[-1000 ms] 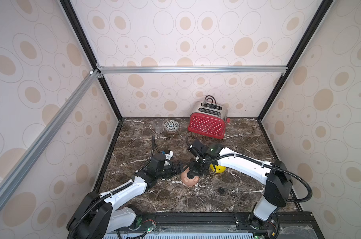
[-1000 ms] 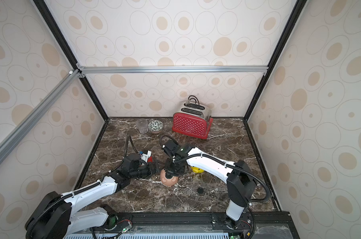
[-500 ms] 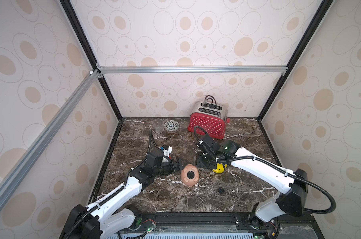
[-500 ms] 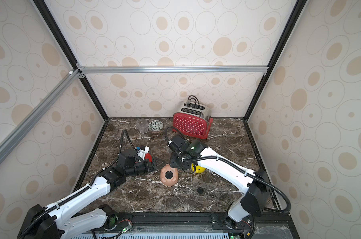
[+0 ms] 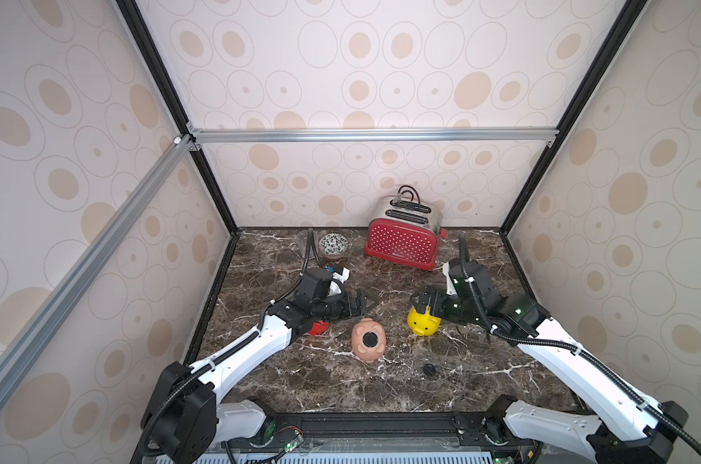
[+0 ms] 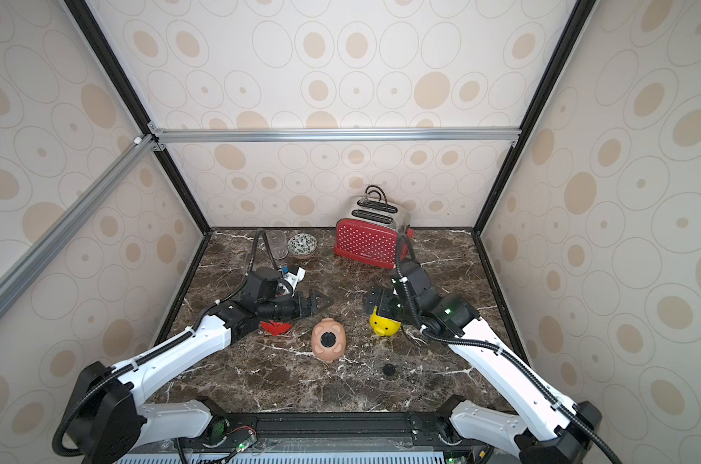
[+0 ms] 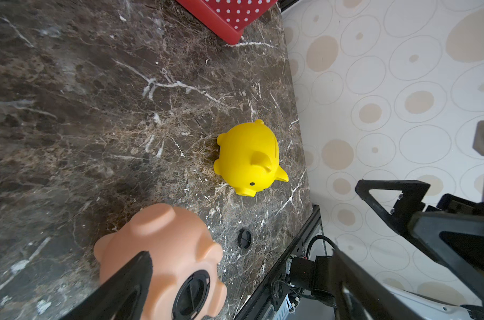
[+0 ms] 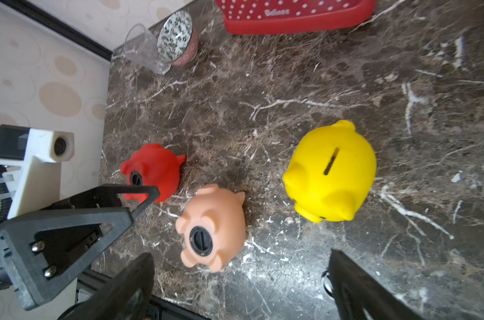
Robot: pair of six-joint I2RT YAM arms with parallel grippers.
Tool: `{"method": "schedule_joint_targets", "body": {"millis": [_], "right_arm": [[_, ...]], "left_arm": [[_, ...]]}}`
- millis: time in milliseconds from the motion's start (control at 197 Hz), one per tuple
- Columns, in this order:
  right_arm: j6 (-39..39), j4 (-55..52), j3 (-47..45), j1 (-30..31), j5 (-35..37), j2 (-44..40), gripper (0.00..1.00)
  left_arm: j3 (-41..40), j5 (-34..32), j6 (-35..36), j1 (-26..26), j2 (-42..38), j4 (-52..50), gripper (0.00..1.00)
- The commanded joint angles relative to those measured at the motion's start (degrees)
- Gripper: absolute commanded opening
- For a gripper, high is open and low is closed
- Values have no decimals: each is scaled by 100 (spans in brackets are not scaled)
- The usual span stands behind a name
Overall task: Close piggy banks
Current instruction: Move the piggy bank to the center of the board.
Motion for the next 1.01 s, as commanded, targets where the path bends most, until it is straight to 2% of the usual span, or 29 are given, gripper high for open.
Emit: {"method": "schedule_joint_targets", "body": {"millis": [0, 127, 238, 339, 420, 557, 694, 1008], "right_arm": [[-328, 405, -638, -458, -379, -535, 100], [-395, 1004, -1526, -1167, -1120, -1169, 100], [-273, 1354, -2164, -1857, -2049, -1328, 100], [185, 1964, -2756, -2424, -3065, -1169, 100], [733, 2831, -3275, -2560, -3534, -1046, 100], [888, 3241, -3498, -2574, -3429, -922, 100], [813, 3292, -3526, -2652, -3384, -681, 100], [655, 3758, -3507, -2900, -3596, 55, 100]], "left_arm": [[671, 228, 301, -160, 511, -52, 99], [1312, 359, 439, -337, 1340, -54, 99], [1870, 524, 527, -480, 2077, -51, 99], [2324, 620, 520, -531, 2646, -46, 98], [2641, 692, 546, -566, 3000, -51, 98], [3106, 883, 602, -604, 3627, -119, 99], [3339, 1012, 540, -629, 4138, -71, 95], [3473, 1158, 265, -661, 4461, 273, 92]]}}
